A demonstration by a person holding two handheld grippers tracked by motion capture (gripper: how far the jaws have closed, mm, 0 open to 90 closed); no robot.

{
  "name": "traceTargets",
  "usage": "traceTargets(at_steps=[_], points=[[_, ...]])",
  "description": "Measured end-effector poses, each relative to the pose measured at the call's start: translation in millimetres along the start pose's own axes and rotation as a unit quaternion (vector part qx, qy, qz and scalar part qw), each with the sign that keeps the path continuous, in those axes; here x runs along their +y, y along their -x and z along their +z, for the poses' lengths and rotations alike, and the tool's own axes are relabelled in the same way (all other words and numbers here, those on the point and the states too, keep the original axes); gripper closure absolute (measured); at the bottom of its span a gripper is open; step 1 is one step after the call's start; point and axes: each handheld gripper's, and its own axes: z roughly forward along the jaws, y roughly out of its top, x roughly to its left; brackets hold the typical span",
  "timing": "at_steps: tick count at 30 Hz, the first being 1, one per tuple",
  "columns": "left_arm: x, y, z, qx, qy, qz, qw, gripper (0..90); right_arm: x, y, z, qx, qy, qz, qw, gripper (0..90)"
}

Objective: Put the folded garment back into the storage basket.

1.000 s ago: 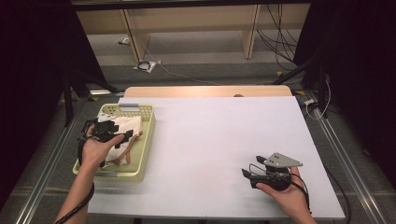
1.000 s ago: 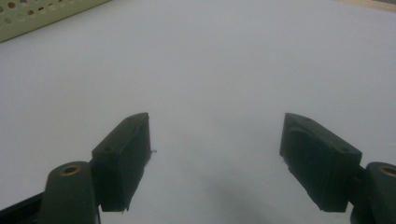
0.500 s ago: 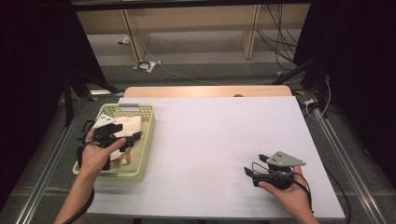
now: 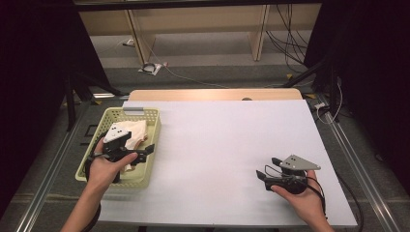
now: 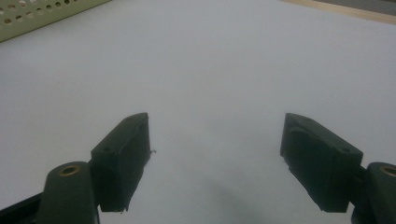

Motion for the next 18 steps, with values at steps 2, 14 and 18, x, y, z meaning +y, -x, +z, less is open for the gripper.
traceTargets(at_steps=[2, 14, 18], points=[[-0.6, 3.8, -0.7, -0.002, 0.003, 0.004, 1.0000, 0.0, 0.0, 1.4, -0.7, -0.002, -0.002, 0.001, 1.0000, 25.2], [-11.6, 24.1, 3.3, -0.018, 0.006, 0.030, 0.9994, 0.0, -1.2, 5.3, -0.5, -0.002, 0.000, 0.005, 1.0000, 25.2], [-14.5, 29.4, 5.4, -0.027, 0.009, 0.035, 0.9990, 0.0, -2.1, 5.3, 0.8, 0.000, 0.000, 0.004, 1.0000, 25.2]])
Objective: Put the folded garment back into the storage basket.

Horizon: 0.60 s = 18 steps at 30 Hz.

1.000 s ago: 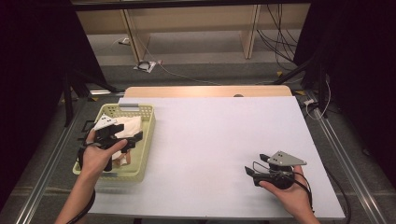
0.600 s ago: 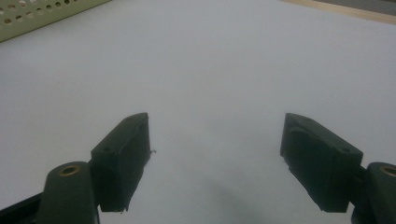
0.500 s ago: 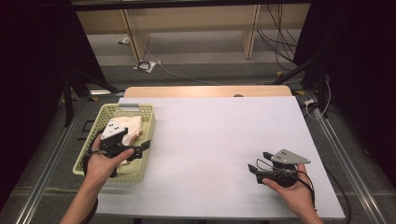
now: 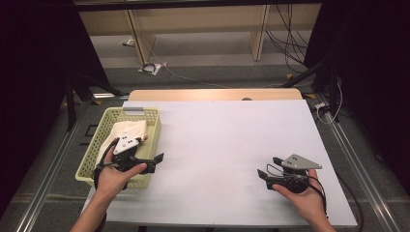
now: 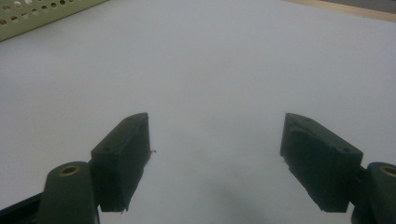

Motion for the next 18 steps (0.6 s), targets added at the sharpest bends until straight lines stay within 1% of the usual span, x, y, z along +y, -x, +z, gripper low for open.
traceTargets(at_steps=[4, 8, 12, 13, 18], points=[[-1.2, 8.5, 2.0, -0.012, 0.006, 0.011, 0.9999, 0.2, -0.6, 0.5, 0.5, 0.000, 0.000, 0.001, 1.0000, 25.3], [-3.0, 14.6, 3.8, -0.012, 0.007, 0.028, 0.9995, 0.5, -1.0, -0.1, 0.4, 0.001, -0.002, 0.000, 1.0000, 25.2], [-5.1, 17.6, 4.4, -0.017, 0.007, 0.032, 0.9993, 1.0, -1.2, -1.0, 1.0, 0.003, -0.003, 0.000, 1.0000, 25.2], [-5.6, 18.4, 4.4, -0.018, 0.007, 0.033, 0.9993, 1.3, -1.4, -1.2, 1.7, 0.005, 0.001, 0.000, 1.0000, 25.2], [-8.1, 22.4, 6.0, -0.027, 0.006, 0.036, 0.9990, 2.6, -1.8, -1.6, 2.1, 0.006, -0.003, 0.000, 1.0000, 25.2]])
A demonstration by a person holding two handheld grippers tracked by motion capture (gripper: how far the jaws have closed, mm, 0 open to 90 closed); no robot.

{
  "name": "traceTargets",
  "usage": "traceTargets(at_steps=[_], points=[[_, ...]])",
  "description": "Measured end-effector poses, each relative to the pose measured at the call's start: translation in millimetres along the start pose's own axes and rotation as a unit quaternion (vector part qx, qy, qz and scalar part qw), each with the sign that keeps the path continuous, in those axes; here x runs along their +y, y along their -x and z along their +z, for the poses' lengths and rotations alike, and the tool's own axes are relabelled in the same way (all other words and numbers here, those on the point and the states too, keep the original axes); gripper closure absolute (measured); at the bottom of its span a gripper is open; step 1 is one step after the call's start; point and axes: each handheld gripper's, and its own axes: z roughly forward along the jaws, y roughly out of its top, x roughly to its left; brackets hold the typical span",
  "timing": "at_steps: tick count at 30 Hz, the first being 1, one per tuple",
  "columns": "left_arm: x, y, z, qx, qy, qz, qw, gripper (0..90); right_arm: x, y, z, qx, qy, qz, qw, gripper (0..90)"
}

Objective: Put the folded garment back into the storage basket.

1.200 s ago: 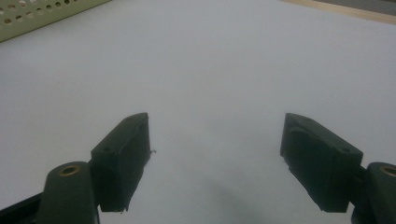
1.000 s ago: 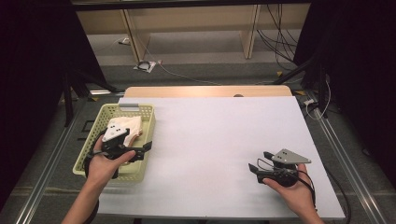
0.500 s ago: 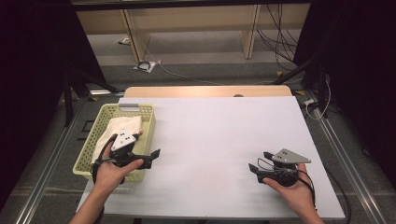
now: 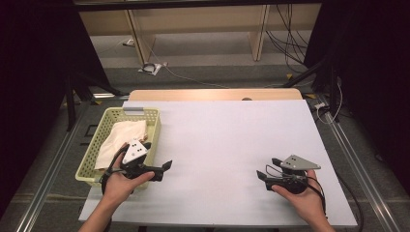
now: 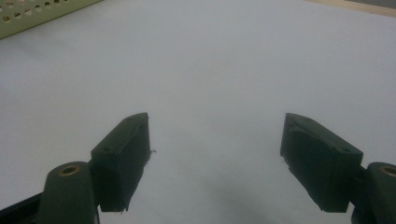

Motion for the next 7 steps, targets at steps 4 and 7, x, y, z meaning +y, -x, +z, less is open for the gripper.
traceTargets(at_steps=[4, 7], points=[[-0.7, 0.2, 1.1, -0.001, 0.000, -0.002, 1.0000, 2.8, -0.1, -0.2, 0.2, 0.000, 0.000, 0.000, 1.0000, 25.0], [-0.2, 0.6, 1.1, -0.001, 0.001, -0.001, 1.0000, 2.8, -0.5, 0.3, 1.3, 0.001, 0.002, -0.001, 1.0000, 25.0]])
